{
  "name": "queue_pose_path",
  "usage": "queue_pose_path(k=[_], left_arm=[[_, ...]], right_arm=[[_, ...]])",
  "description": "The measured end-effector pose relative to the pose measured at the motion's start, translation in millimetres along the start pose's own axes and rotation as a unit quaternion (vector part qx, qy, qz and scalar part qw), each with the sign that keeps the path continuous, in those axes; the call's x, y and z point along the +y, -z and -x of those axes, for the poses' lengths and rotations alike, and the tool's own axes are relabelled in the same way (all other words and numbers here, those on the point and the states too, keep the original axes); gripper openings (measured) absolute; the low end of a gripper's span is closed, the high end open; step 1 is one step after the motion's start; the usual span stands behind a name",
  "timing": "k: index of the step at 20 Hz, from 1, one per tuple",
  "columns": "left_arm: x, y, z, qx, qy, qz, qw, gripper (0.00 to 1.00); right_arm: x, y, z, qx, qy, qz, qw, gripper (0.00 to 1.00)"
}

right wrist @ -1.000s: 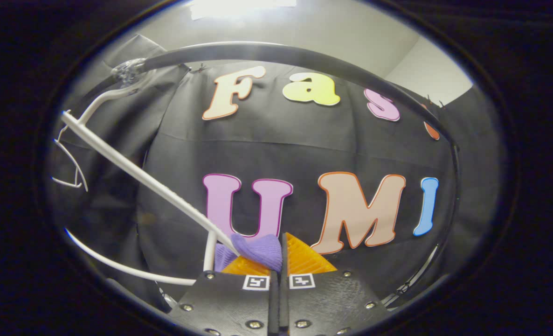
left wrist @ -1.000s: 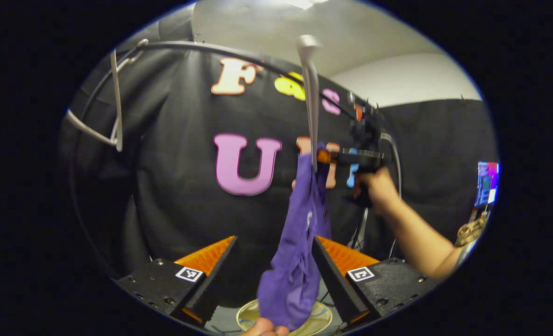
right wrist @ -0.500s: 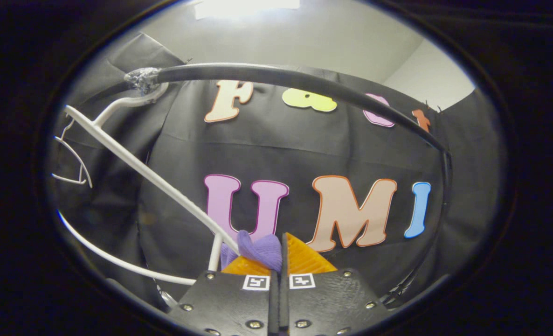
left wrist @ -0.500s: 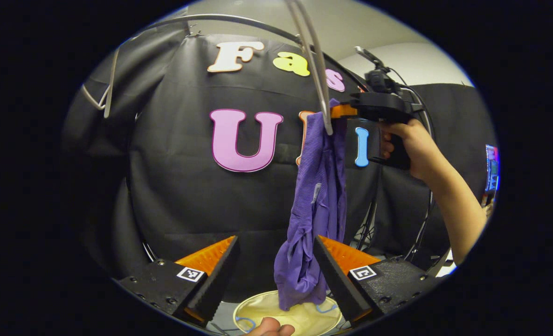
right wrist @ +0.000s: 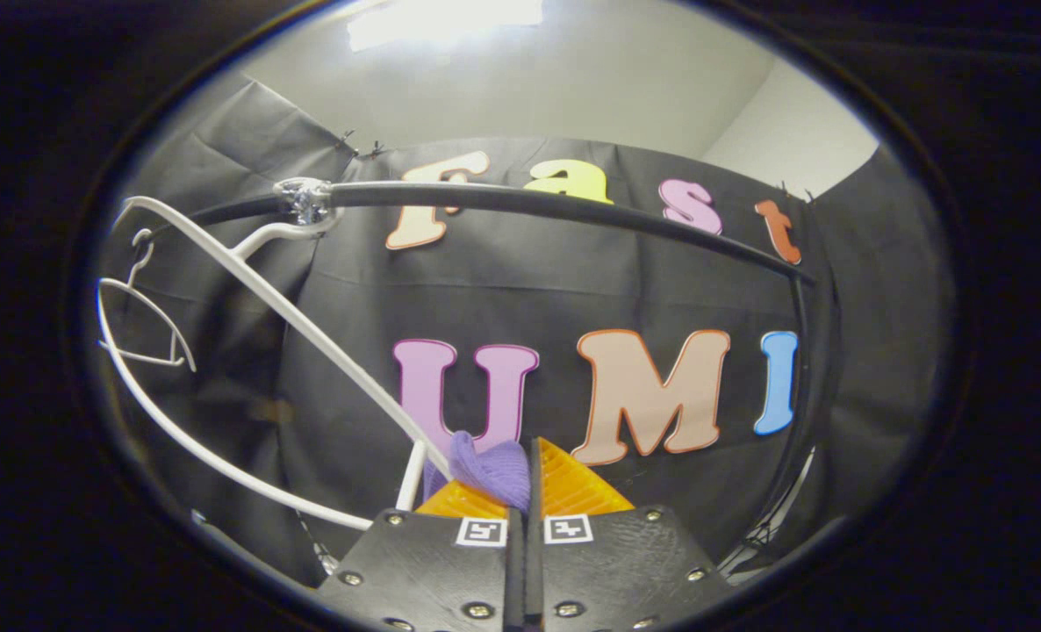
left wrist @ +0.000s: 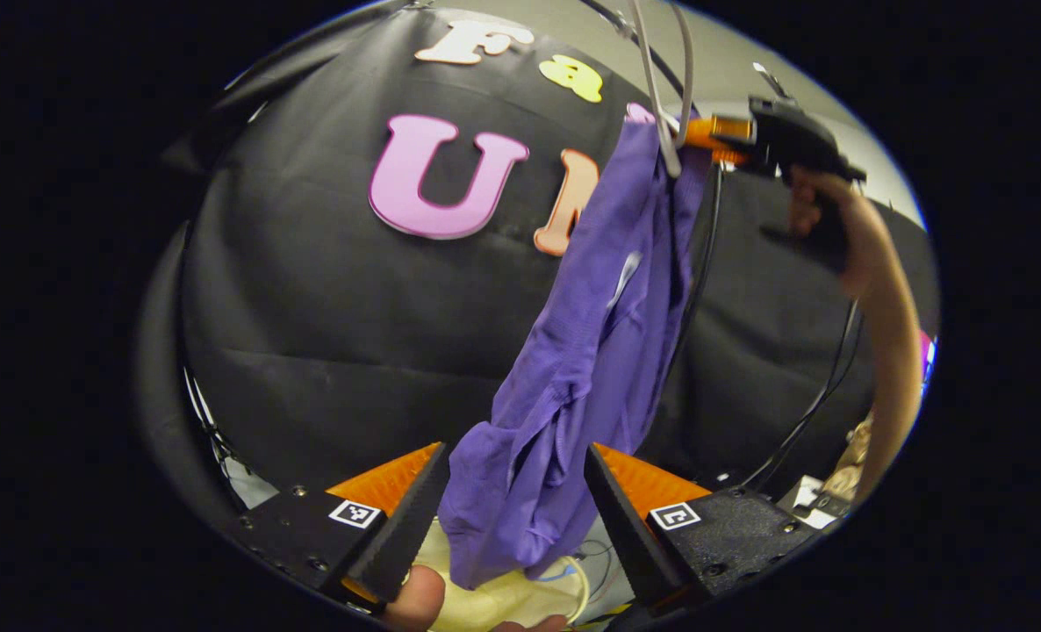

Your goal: Grasp the clothes on the hanger with both hands and then place them into the laundry hamper below.

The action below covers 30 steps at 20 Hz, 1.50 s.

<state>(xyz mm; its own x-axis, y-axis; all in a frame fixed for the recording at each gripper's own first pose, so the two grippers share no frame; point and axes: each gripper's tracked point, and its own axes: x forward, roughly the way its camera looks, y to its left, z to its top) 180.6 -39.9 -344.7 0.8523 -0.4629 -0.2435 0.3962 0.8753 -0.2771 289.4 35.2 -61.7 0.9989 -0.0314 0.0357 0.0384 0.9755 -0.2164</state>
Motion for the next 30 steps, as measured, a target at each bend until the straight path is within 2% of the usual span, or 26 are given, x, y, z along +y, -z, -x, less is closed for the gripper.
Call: queue_pose_path(k=[2, 3, 5, 7, 8, 9, 11, 12, 13, 20, 21, 22, 26, 30], left_arm=[[2, 25, -40, 0.017, 0.006, 0.002, 1.0, 0.96], [12, 38, -57, 0.034, -0.014, 0.003, 0.999, 0.96], [27, 49, -80, 0.038, -0.022, 0.018, 0.999, 0.96], [35, 41, -96, 0.023, -0.011, 0.046, 0.999, 0.93], [30, 41, -102, 0.033, 0.005, 0.055, 0.998, 0.87], [32, 48, -105, 0.053, -0.005, 0.043, 0.998, 0.61], [46, 50, -101, 0.061, -0.035, 0.001, 0.998, 0.09], [53, 52, -98, 0.062, -0.049, -0.011, 0.997, 0.1], [58, 50, -92, 0.063, -0.057, -0.009, 0.996, 0.05], [85, 18, -48, 0.044, -0.109, 0.036, 0.992, 0.01], [86, 7, -39, 0.033, -0.114, 0.036, 0.992, 0.04], [86, -4, -30, 0.021, -0.121, 0.036, 0.992, 0.01], [77, -59, 20, -0.019, -0.146, 0.013, 0.989, 0.01], [48, -118, 54, -0.066, -0.133, -0.013, 0.989, 0.0]], right_arm=[[3, 1, 4, 0.0, -0.009, 0.004, 1.0, 0.01], [4, 2, 6, 0.0, -0.01, 0.01, 1.0, 0.01], [8, 12, 10, 0.009, -0.021, 0.014, 1.0, 0.01], [4, 22, 19, 0.011, -0.023, 0.014, 1.0, 0.01], [1, 28, 25, 0.011, -0.021, 0.011, 1.0, 0.05], [-4, 34, 31, 0.012, -0.015, 0.005, 1.0, 0.01], [-9, 51, 40, 0.018, -0.008, -0.011, 1.0, 0.01], [-16, 58, 44, 0.019, 0.002, -0.017, 1.0, 0.01], [-23, 66, 48, 0.024, 0.01, -0.018, 1.0, 0.01], [-44, 110, 84, 0.047, 0.036, -0.074, 0.996, 0.01], [-45, 117, 90, 0.053, 0.04, -0.077, 0.995, 0.01], [-44, 123, 95, 0.059, 0.041, -0.079, 0.994, 0.01], [-37, 138, 114, 0.071, 0.042, -0.101, 0.991, 0.0], [-18, 136, 127, 0.069, 0.032, -0.123, 0.99, 0.01]])
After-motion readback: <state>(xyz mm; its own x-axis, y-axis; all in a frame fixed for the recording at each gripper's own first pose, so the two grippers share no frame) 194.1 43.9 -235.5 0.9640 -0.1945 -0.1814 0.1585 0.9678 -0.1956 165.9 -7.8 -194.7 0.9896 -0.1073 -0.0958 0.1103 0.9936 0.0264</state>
